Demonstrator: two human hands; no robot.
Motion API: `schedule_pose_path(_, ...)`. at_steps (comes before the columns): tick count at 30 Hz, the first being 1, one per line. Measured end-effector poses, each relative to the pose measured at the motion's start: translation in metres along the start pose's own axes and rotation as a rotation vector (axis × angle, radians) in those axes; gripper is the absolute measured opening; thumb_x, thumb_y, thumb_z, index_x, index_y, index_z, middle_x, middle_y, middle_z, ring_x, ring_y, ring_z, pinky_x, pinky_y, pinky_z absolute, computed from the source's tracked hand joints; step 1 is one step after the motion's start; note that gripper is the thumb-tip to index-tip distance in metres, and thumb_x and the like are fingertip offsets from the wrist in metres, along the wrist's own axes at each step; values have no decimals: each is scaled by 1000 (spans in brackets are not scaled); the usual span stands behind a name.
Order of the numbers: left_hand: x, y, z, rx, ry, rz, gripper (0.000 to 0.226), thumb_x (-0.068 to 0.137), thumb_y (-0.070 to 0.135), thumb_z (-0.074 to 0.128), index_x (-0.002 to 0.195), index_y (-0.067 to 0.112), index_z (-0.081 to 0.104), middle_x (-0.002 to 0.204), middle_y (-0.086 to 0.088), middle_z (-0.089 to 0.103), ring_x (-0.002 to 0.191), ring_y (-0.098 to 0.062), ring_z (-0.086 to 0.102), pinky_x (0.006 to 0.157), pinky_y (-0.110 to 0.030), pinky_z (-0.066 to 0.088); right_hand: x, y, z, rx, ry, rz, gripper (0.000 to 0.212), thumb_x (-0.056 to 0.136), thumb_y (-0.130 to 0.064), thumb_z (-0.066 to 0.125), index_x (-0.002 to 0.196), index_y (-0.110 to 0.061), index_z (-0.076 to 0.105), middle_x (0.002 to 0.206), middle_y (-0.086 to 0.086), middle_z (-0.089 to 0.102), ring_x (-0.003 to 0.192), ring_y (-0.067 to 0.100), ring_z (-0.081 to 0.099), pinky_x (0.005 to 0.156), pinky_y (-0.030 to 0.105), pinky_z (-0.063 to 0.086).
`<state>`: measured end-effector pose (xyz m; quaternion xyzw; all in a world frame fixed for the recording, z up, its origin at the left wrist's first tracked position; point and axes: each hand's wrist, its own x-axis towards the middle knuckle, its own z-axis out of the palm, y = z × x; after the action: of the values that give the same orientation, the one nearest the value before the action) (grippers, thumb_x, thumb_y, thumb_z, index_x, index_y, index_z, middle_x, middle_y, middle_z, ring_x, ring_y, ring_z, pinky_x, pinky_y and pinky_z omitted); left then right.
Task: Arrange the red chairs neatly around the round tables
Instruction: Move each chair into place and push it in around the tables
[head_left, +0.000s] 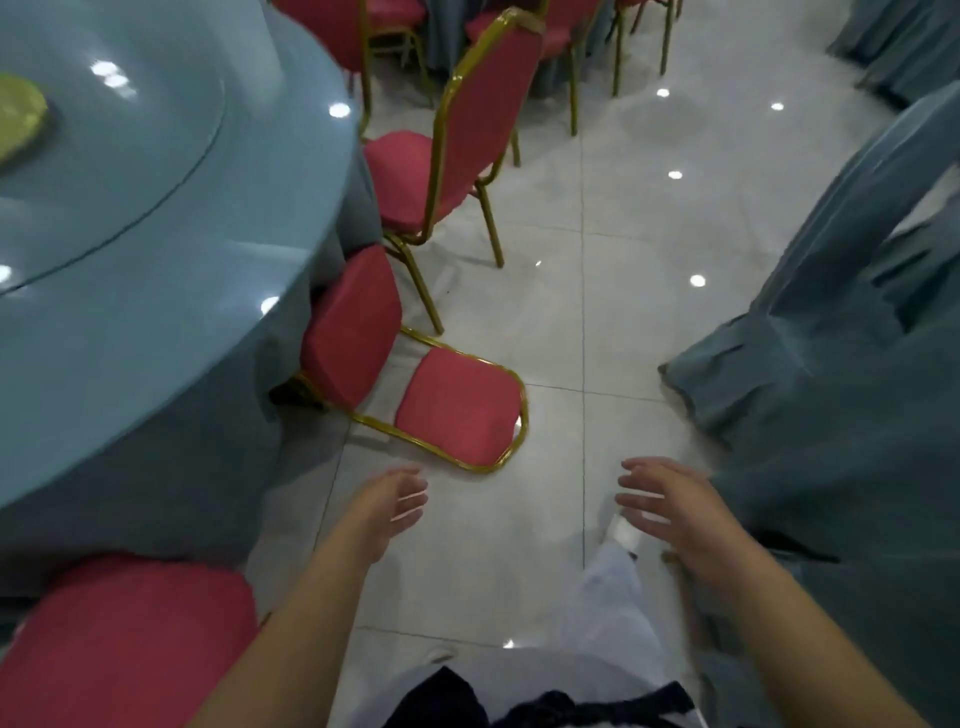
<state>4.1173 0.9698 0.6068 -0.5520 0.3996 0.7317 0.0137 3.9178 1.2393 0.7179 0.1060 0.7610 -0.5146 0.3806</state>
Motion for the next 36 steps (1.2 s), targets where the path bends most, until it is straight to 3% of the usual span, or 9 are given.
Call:
schedule_pose_path(8,-6,-39,74,-233,545,-237,18,97,14,60,111,3,63,102,-14,65,91,-28,64,86,-41,53,205,-93,-17,-314,-384,92,11,93,-20,64,99,-15,71,104,9,69,93,28,71,79,37,54)
schedule_pose_path(11,-8,-27,116,-212,577,-272,16,97,13,58,110,6,65,106,-17,66,95,-31,66,78,-38,54,272,-115,-20,-474,-434,113,9,92,-20,65,99,-16,69,104,11,68,92,28,69,82,40,55)
schedule_pose_path(15,26,-13,150,-177,494,-313,15,95,9,58,104,11,69,103,-16,70,90,-28,68,75,-35,57,357,-116,-34,-682,-433,256,9,94,-19,64,98,-11,63,100,14,64,81,27,62,75,36,49)
schedule_pose_path(21,228,-76,163,-148,297,-419,19,97,19,59,111,11,71,112,-20,71,90,-28,71,73,-35,56,544,-32,-23,-712,-217,320,30,94,-22,64,118,-3,62,95,14,61,80,28,58,74,37,45)
schedule_pose_path(25,404,-147,154,-246,400,-434,35,96,34,62,122,11,63,118,-17,65,103,-29,62,87,-41,51,678,50,41,-642,-172,305,35,94,-33,65,119,-9,61,108,15,62,91,28,58,81,43,51)
schedule_pose_path(29,554,-198,132,-313,462,-377,52,88,57,64,126,24,53,124,-6,57,118,-26,54,99,-50,47,792,114,130,-648,-191,106,45,91,-42,66,124,-13,57,112,10,58,96,27,57,88,46,53)
schedule_pose_path(32,632,-238,121,-452,456,-272,53,82,60,68,122,26,60,125,-3,64,115,-22,59,90,-44,51,861,149,190,-497,-204,60,42,93,-45,61,121,-14,55,121,9,58,107,28,59,92,48,54)
schedule_pose_path(34,672,-257,118,-578,449,-218,71,74,64,70,131,23,58,124,-4,67,110,-25,63,84,-43,54,894,167,219,-431,-241,69,52,92,-48,59,129,-12,56,124,6,59,114,29,58,98,51,51)
schedule_pose_path(36,696,-265,122,-726,454,-209,85,70,64,70,139,17,51,126,-6,65,102,-27,64,75,-43,57,909,173,234,-421,-313,101,47,89,-48,63,121,-14,65,114,5,68,102,26,67,91,43,56)
